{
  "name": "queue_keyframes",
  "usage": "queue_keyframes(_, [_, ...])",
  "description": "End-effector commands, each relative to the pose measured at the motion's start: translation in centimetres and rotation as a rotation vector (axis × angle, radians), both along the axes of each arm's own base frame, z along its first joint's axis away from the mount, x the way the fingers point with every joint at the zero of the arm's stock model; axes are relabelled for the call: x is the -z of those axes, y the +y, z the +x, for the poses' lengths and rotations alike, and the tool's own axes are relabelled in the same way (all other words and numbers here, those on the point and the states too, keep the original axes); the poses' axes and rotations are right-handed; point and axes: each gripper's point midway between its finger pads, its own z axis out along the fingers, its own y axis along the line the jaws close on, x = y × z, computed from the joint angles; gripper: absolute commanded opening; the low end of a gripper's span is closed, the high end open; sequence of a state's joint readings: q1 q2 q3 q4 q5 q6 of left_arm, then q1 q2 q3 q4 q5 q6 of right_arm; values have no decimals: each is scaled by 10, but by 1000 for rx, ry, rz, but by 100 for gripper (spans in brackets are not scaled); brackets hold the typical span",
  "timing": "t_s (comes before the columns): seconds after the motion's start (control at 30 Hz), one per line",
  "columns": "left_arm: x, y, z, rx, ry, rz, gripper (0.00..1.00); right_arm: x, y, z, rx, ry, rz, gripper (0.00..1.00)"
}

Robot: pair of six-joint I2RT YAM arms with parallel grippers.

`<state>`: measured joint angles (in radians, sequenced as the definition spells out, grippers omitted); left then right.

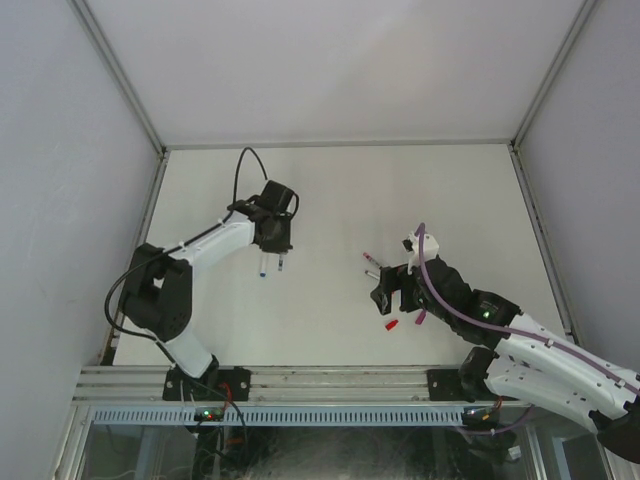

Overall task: Insert the pens into the pen caps
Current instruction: Place the pen at the center of the board.

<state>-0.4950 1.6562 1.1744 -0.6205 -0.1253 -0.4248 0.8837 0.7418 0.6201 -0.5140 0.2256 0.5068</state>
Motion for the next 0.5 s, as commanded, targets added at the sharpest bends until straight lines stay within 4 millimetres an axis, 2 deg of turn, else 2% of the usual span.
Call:
queue_keyframes(0.0, [-16, -8, 19, 3, -29, -8, 3, -6, 2, 0, 3, -5, 30, 93])
queue_keyframes(0.1, [-11, -7, 23, -6, -13, 14, 5, -4, 2, 1, 2, -3, 24, 93])
queue_keyframes(0.2, [-4, 5, 29, -43, 4, 27, 5, -2, 3, 1, 0, 0, 16, 93])
queue_keyframes(0.47, [9, 5, 32, -47, 34, 40, 6, 4, 7, 2, -19, 14, 0, 93])
